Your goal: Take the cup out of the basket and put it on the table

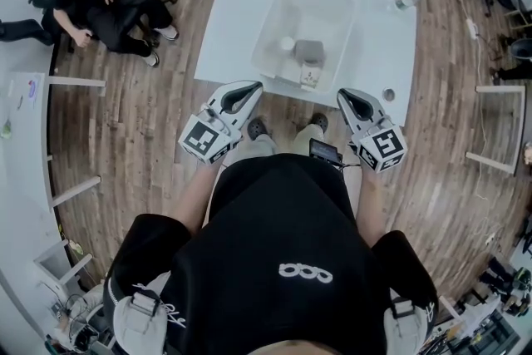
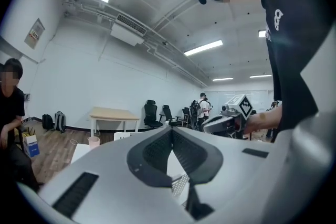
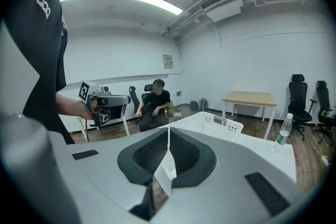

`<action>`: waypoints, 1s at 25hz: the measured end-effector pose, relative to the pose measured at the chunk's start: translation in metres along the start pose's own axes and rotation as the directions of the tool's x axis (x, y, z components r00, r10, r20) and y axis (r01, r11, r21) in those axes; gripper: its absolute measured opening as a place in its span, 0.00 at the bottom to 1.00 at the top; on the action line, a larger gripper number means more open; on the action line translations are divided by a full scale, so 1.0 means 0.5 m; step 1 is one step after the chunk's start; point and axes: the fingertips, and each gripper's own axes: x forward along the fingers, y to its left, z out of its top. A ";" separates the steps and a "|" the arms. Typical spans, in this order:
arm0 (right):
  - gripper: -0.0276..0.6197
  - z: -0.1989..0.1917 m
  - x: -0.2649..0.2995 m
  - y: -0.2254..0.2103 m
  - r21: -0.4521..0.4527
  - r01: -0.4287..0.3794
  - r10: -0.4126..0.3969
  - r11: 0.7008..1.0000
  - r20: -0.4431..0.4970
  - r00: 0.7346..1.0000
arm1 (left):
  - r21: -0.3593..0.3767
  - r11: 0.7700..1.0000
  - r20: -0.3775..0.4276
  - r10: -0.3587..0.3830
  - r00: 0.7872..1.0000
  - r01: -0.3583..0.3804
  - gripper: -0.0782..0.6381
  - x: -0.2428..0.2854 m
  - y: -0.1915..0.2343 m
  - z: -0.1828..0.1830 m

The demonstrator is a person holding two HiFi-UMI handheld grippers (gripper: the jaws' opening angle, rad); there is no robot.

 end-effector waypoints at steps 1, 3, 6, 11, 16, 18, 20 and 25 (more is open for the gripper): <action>0.08 0.000 0.005 -0.014 0.001 -0.011 0.011 1.000 0.001 1.000 | 0.000 1.000 -0.005 0.007 1.000 -0.007 0.12 0.014 0.004 -0.001; 0.08 -0.002 0.013 -0.041 -0.001 -0.037 0.037 0.999 0.000 0.999 | 0.004 1.000 -0.015 0.025 1.000 -0.025 0.12 0.044 0.010 -0.005; 0.08 -0.002 0.018 -0.088 -0.007 -0.080 0.080 0.997 -0.001 0.997 | 0.028 0.998 -0.039 0.053 0.998 -0.052 0.12 0.093 0.013 -0.007; 0.08 0.008 0.025 -0.162 -0.022 -0.129 0.129 0.991 0.005 0.992 | 0.064 0.994 -0.075 0.089 0.993 -0.084 0.12 0.167 0.022 -0.005; 0.08 0.006 0.034 -0.197 -0.008 -0.147 0.147 0.989 0.008 0.989 | 0.081 0.993 -0.105 0.093 0.990 -0.085 0.12 0.211 0.028 -0.009; 0.08 0.004 0.038 -0.202 -0.002 -0.151 0.151 0.989 0.008 0.988 | 0.082 0.993 -0.117 0.095 0.989 -0.086 0.12 0.219 0.034 -0.013; 0.08 0.000 0.041 -0.204 0.004 -0.152 0.152 0.988 0.006 0.988 | 0.083 0.993 -0.128 0.094 0.987 -0.083 0.12 0.223 0.038 -0.019; 0.08 0.000 0.054 -0.203 -0.002 -0.168 0.168 0.986 0.001 0.986 | 0.088 0.993 -0.137 0.096 0.986 -0.084 0.12 0.225 0.042 -0.025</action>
